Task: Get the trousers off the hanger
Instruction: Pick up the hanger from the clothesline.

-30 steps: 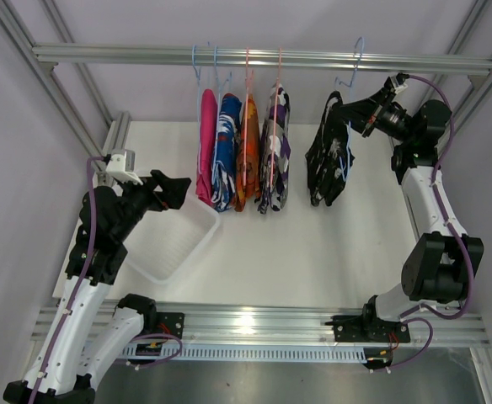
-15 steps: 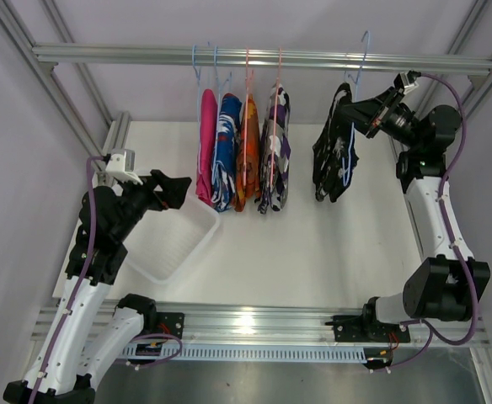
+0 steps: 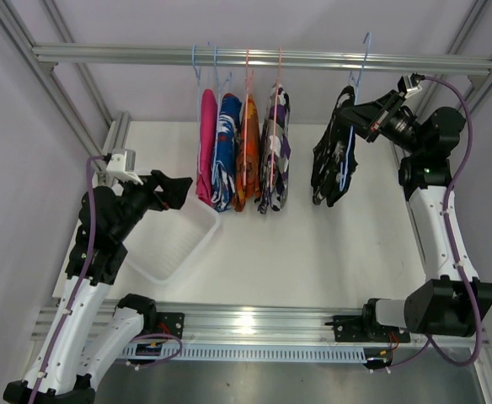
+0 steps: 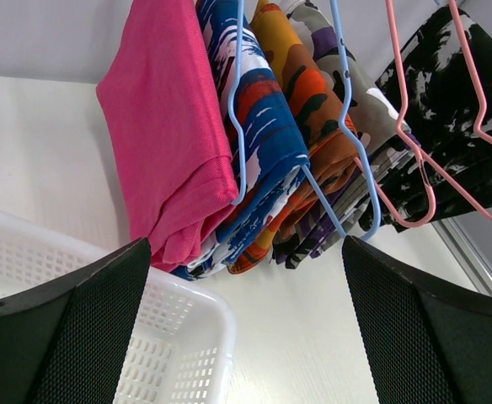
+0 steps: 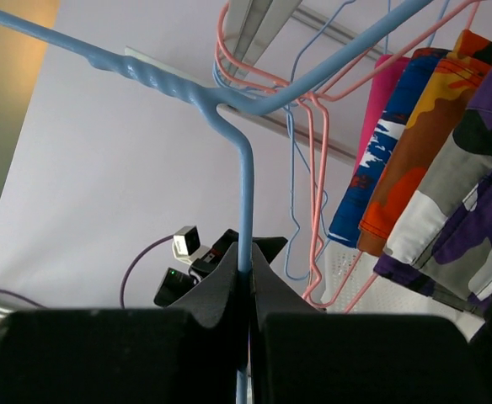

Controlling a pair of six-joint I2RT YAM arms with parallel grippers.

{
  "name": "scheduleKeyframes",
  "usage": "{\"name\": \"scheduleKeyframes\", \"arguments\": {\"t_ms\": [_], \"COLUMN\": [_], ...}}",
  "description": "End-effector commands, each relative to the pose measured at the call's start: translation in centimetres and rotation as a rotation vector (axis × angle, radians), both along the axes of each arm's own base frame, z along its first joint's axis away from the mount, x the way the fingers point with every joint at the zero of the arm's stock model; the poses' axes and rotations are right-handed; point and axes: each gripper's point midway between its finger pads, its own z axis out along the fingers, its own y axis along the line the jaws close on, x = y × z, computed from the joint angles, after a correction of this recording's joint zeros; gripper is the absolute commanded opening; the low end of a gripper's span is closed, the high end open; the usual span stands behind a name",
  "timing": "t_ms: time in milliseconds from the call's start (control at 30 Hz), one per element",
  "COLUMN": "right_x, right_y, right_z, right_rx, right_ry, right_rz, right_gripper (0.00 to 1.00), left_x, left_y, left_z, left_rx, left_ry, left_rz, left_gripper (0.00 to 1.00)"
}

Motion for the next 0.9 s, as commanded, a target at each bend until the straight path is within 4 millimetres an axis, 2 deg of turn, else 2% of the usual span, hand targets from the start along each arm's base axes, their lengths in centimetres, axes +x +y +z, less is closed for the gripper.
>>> {"name": "scheduleKeyframes", "arguments": {"t_ms": [0, 33, 467, 567, 600, 667, 700, 733, 800, 833, 867], "right_x": [-4.9, -5.4, -7.2, -7.5, -7.9, -8.1, -8.3, -8.6, -8.9, -8.9, -9.0], "right_y": [0.3, 0.3, -0.3, -0.5, 0.2, 0.1, 0.1, 0.1, 0.0, -0.1, -0.1], "right_z": [6.2, 6.5, 4.6, 4.6, 4.6, 4.8, 4.9, 5.2, 5.7, 5.8, 6.0], "right_rx": [-0.061, -0.074, -0.086, -0.074, -0.067, -0.054, -0.048, -0.035, -0.021, -0.013, 0.001], "right_ry": [-0.293, -0.323, -0.239, -0.235, -0.231, -0.222, -0.222, -0.215, -0.215, -0.204, -0.195], "right_rz": [-0.09, -0.122, -0.241, -0.257, -0.232, -0.238, -0.24, -0.238, -0.245, -0.255, -0.255], "right_gripper": [0.0, 0.0, 0.0, 0.0, 0.0, 0.0, 0.0, 0.0, 0.0, 0.0, 0.0], "left_x": [-0.4, -0.7, -4.9, -6.6, -7.4, -8.1, -8.3, -8.8, -9.3, -9.1, -9.1], "left_y": [-0.6, -0.9, -4.9, -6.8, -7.9, -9.4, -10.1, -11.6, -13.0, -13.9, -14.5], "left_z": [1.5, 1.6, 4.1, 5.5, 5.6, 6.0, 5.9, 5.3, 5.1, 4.4, 4.9], "left_rx": [-0.016, -0.016, 0.025, 0.011, 0.015, 0.019, 0.031, 0.06, 0.102, 0.144, 0.152], "left_ry": [-0.052, -0.058, -0.211, -0.264, -0.279, -0.311, -0.313, -0.31, -0.326, -0.329, -0.362], "left_rz": [-0.043, -0.058, -0.198, -0.275, -0.315, -0.362, -0.38, -0.428, -0.448, -0.446, -0.438], "left_gripper": [0.99, 0.98, 0.99, 1.0, 0.99, 0.99, 0.99, 0.99, 0.99, 0.99, 0.99]}}
